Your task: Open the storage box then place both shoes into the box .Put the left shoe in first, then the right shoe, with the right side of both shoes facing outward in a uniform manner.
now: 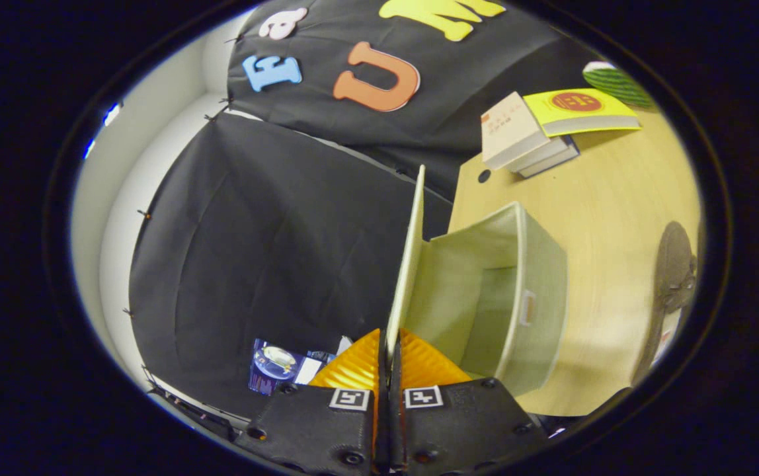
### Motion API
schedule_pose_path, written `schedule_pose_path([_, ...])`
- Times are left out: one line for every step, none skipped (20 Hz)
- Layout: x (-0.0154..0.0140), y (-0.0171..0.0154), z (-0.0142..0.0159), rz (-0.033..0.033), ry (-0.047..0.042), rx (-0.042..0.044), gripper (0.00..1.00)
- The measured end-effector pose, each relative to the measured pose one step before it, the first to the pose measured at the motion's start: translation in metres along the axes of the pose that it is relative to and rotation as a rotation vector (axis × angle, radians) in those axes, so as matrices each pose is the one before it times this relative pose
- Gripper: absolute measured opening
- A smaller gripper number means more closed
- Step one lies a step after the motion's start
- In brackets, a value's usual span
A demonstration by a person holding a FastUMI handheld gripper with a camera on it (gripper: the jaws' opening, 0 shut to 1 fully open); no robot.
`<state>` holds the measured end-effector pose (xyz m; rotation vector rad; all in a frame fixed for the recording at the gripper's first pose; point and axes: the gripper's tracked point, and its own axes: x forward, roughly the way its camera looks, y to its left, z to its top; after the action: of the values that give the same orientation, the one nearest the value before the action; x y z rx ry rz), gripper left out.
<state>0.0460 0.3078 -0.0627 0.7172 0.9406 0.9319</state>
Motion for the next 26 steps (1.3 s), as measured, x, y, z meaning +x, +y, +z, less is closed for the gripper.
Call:
schedule_pose_path([0.00739, 0.01375, 0.00049, -0.01169, 0.00192, -0.03696, 0.06])
schedule_pose_path([0.00931, 0.01431, -0.00208, -0.01065, 0.00922, -0.02875, 0.06])
schedule_pose_path([0.00873, 0.01513, -0.00175, -0.00066, 0.01156, -0.02688, 0.06])
schedule_pose_path([0.01087, 0.01474, -0.00184, -0.00724, 0.01363, -0.02728, 0.06])
schedule_pose_path([0.0123, 0.01014, -0.00096, -0.01323, 0.0122, -0.02361, 0.06])
schedule_pose_path([0.01131, 0.00963, -0.00263, -0.0067, 0.01568, -0.0267, 0.06])
schedule_pose_path([0.0107, 0.00936, 0.00006, -0.00259, 0.0076, -0.03353, 0.07])
schedule_pose_path([0.008, 0.00932, 0.00162, -0.0102, -0.00079, -0.03082, 0.11])
schedule_pose_path([0.00759, 0.00705, 0.00118, -0.00587, 0.00947, -0.02311, 0.13])
schedule_pose_path([0.00418, 0.00791, -0.0023, -0.00258, 0.00331, -0.01352, 0.14])
schedule_pose_path([0.00576, 0.00538, 0.00016, -0.00229, -0.00099, -0.01213, 0.15])
schedule_pose_path([0.00381, 0.00258, 0.00081, -0.01363, -0.00195, -0.01925, 0.19])
schedule_pose_path([0.00523, 0.00375, 0.00066, -0.00504, 0.00149, -0.02092, 0.21])
schedule_pose_path([0.00218, 0.00375, -0.00163, -0.00127, 0.00089, -0.0147, 0.31])
schedule_pose_path([0.00352, 0.00242, 0.00049, -0.00225, -0.00489, -0.01553, 0.42])
schedule_pose_path([0.0006, -0.00143, -0.00155, -0.01876, 0.00317, -0.02169, 0.52])
schedule_pose_path([-0.0006, -0.00473, -0.00006, -0.02675, -0.00277, -0.02503, 0.65])
schedule_pose_path([-0.00209, -0.00464, 0.00104, -0.02631, -0.01634, -0.02049, 0.78])
schedule_pose_path([-0.00412, -0.00562, 0.0035, -0.02342, -0.0141, -0.01425, 0.83])
schedule_pose_path([-0.00371, -0.00414, 0.00002, -0.01997, -0.01528, -0.00848, 0.87])
schedule_pose_path([-0.00444, -0.00562, 0.00074, -0.02023, -0.01346, -0.00694, 0.92])
schedule_pose_path([-0.00557, -0.006, -0.00008, -0.02357, -0.00973, -0.01701, 0.94])
schedule_pose_path([-0.00642, -0.00925, 0.00107, -0.03057, -0.01486, -0.02303, 0.95])
schedule_pose_path([-0.00663, -0.0098, 0.00401, -0.03301, -0.02254, -0.02287, 0.97])
schedule_pose_path([-0.00771, -0.00942, 0.00454, -0.03074, -0.02294, -0.01667, 0.96])
schedule_pose_path([-0.00871, -0.00904, 0.00164, -0.0252, -0.02172, -0.00756, 0.96])
